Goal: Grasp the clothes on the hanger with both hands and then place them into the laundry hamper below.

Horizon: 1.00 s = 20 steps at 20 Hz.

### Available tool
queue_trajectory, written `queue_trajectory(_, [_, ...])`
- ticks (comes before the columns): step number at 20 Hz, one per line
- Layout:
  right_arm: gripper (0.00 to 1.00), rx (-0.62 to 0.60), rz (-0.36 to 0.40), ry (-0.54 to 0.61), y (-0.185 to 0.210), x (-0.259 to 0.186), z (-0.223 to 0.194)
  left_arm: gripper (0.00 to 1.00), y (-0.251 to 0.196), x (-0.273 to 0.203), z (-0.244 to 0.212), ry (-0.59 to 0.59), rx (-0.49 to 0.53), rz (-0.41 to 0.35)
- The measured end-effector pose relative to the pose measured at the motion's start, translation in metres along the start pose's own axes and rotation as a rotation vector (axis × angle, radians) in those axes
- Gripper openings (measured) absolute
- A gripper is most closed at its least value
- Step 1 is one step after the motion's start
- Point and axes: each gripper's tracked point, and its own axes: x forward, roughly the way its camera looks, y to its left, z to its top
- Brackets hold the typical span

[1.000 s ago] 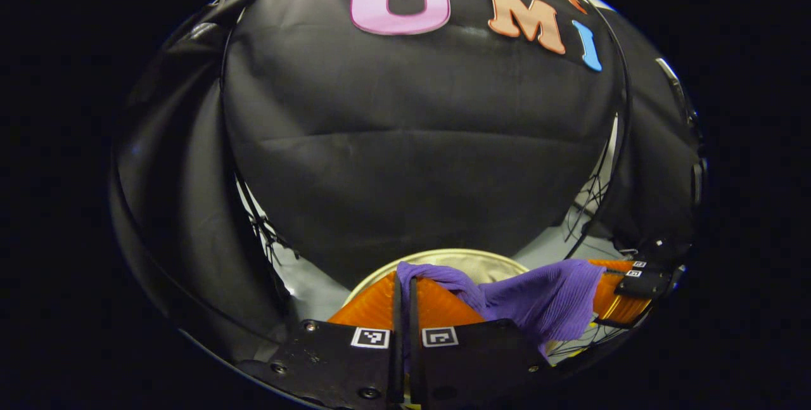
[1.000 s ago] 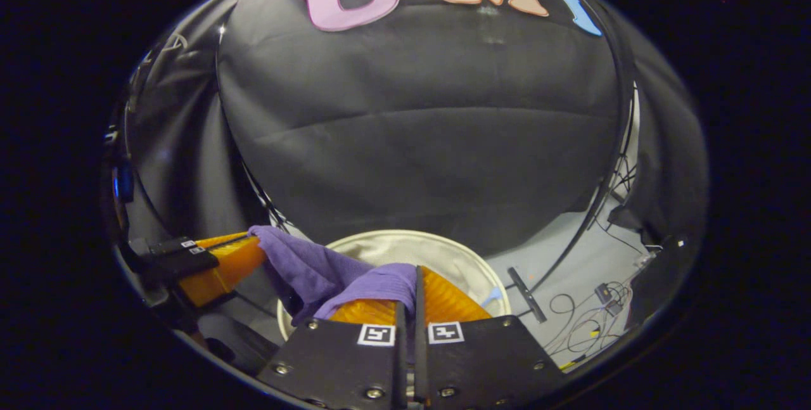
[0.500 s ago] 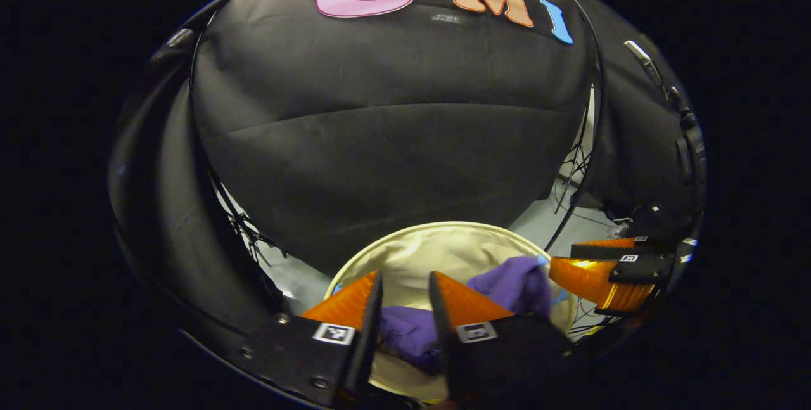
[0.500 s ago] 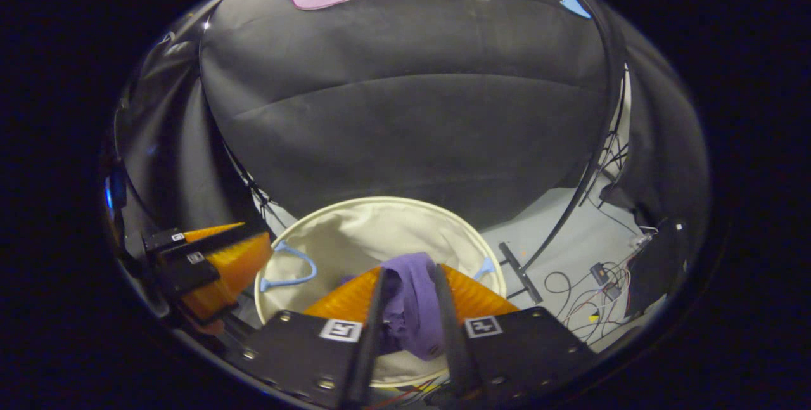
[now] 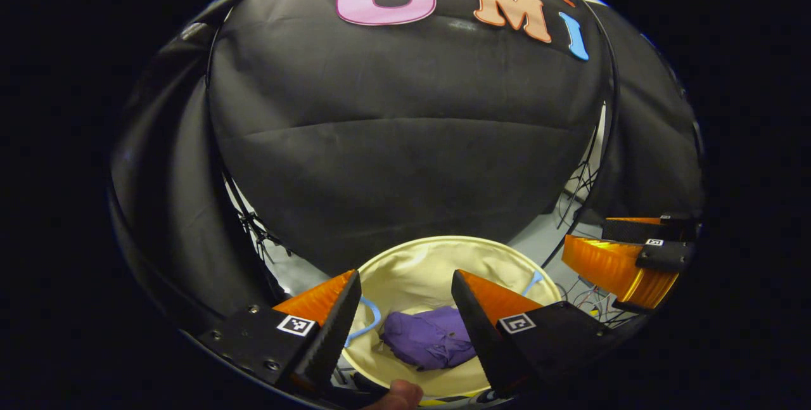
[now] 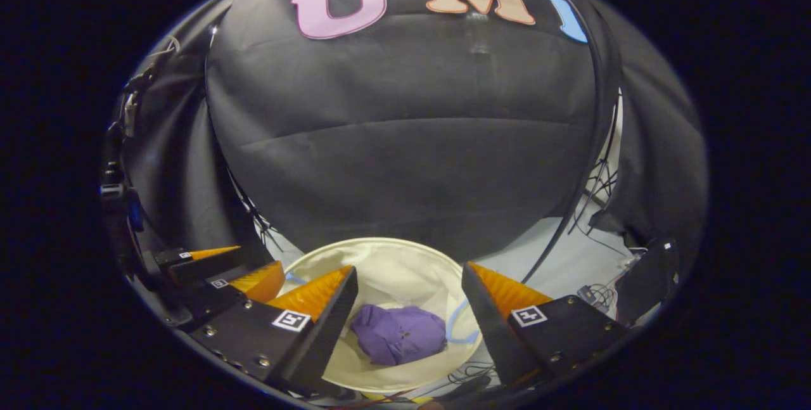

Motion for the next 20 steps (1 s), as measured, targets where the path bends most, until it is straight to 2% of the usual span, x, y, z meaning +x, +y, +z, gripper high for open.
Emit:
queue_trajectory(4, [0.99,0.007,0.02,-0.063,0.009,-0.013,0.033,0.89,0.001,-0.009,0.036,-0.044,-0.011,-0.007])
queue_trajectory(5, [0.94,0.008,0.022,-0.078,0.01,-0.016,0.04,0.88,0.003,-0.013,0.046,-0.06,-0.005,0.001])
queue_trajectory(6, [0.99,0.006,0.023,-0.085,0.012,-0.019,0.047,0.89,0.007,-0.016,0.052,-0.071,0.001,0.007])
queue_trajectory(13, [0.99,0.001,0.045,-0.163,0.017,-0.057,0.1,0.88,0.001,-0.045,0.092,-0.09,-0.042,-0.015])
queue_trajectory(20, [0.99,-0.001,0.061,-0.256,0.016,-0.101,0.148,0.89,0.007,-0.065,0.132,-0.157,-0.026,0.024])
